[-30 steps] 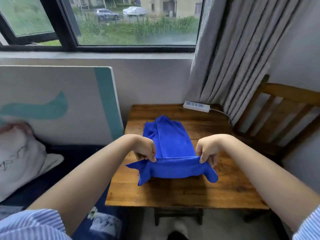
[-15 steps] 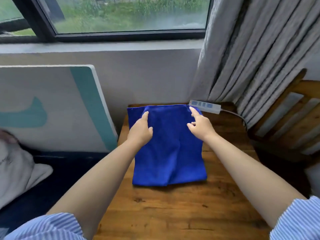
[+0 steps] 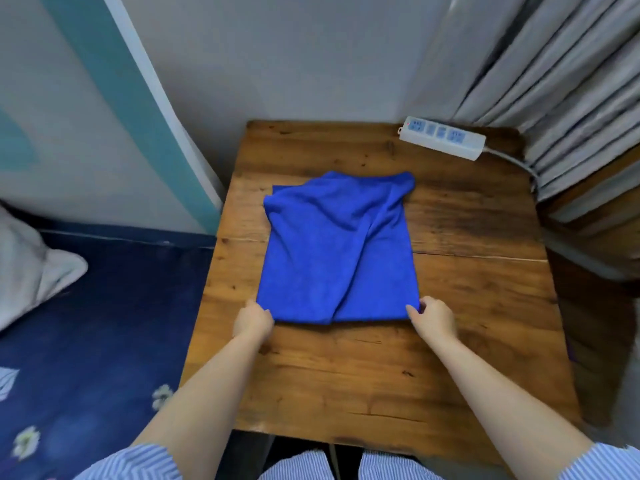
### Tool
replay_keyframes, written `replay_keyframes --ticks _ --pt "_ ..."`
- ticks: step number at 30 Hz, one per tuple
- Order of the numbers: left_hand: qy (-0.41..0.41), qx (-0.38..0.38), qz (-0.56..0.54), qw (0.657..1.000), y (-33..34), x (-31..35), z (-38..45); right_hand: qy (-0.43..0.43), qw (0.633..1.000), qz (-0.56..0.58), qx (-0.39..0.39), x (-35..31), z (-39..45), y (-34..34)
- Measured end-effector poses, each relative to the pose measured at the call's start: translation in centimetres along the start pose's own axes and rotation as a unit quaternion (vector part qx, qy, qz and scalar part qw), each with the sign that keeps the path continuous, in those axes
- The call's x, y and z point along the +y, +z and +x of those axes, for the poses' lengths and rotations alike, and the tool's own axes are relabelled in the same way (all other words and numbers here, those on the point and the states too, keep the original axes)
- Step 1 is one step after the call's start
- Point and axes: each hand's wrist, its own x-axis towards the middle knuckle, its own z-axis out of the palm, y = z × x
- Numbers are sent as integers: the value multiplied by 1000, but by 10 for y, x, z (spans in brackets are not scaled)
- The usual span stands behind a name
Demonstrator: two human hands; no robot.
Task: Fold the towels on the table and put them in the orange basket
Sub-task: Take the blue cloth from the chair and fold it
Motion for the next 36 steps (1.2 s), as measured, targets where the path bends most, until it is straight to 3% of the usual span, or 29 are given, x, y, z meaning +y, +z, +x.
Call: replay_keyframes --ticks 5,10,17,24,28,32,36 --pt "-33 52 -145 988 3 -12 12 22 998 53 29 0 1 5" --pt "-54 -21 -299 953 3 -16 12 61 988 138 27 2 0 -3" --pt "-36 45 -285 957 5 -14 20 135 958 253 -13 0 -4 8" --pt "-16 163 -266 950 -24 -30 24 222 875 420 96 -8 8 -12" --pt "-60 132 -327 934 -32 -17 15 242 871 422 73 -30 10 -18" --pt "-54 101 -484 868 -75 30 12 175 841 506 78 -80 17 -54" --pt "146 159 -572 791 -157 112 -2 -13 783 614 99 -162 15 -131"
